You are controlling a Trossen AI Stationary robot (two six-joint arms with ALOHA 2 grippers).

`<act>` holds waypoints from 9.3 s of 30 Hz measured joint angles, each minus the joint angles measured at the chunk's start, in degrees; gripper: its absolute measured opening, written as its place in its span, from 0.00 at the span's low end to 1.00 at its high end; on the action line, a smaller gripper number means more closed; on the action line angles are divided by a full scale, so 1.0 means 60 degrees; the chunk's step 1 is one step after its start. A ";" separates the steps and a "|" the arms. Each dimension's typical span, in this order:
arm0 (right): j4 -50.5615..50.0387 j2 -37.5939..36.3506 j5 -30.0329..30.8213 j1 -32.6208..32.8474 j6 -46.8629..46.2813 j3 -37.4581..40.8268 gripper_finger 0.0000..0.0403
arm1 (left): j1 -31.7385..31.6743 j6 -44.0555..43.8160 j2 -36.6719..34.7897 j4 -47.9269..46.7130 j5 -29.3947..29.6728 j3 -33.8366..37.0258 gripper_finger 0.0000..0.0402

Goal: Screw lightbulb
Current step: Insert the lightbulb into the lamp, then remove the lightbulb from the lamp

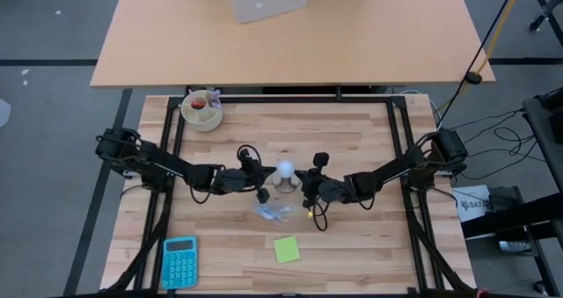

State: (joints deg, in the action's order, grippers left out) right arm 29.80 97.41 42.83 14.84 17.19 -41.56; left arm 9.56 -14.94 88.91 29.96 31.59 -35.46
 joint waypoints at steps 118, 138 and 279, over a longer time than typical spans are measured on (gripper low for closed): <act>-0.0656 -0.0127 0.0645 0.0847 -0.4072 -0.0600 0.12 | -0.0313 -0.0417 0.5104 0.3383 0.0165 -0.1543 0.46; 0.0748 -0.0131 0.1123 0.0840 -0.4361 -0.0790 0.57 | 0.0062 -0.0206 0.5099 0.3308 0.0062 -0.1541 0.47; -0.8147 -0.1476 -0.4703 -0.0980 -0.5275 -0.4091 0.83 | -0.0044 -0.0025 0.5103 0.3702 -0.1183 -0.1589 0.67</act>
State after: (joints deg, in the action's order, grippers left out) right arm -19.08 88.55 14.61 8.96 -14.46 -66.11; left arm 9.30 -15.09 119.52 52.17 24.49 -45.00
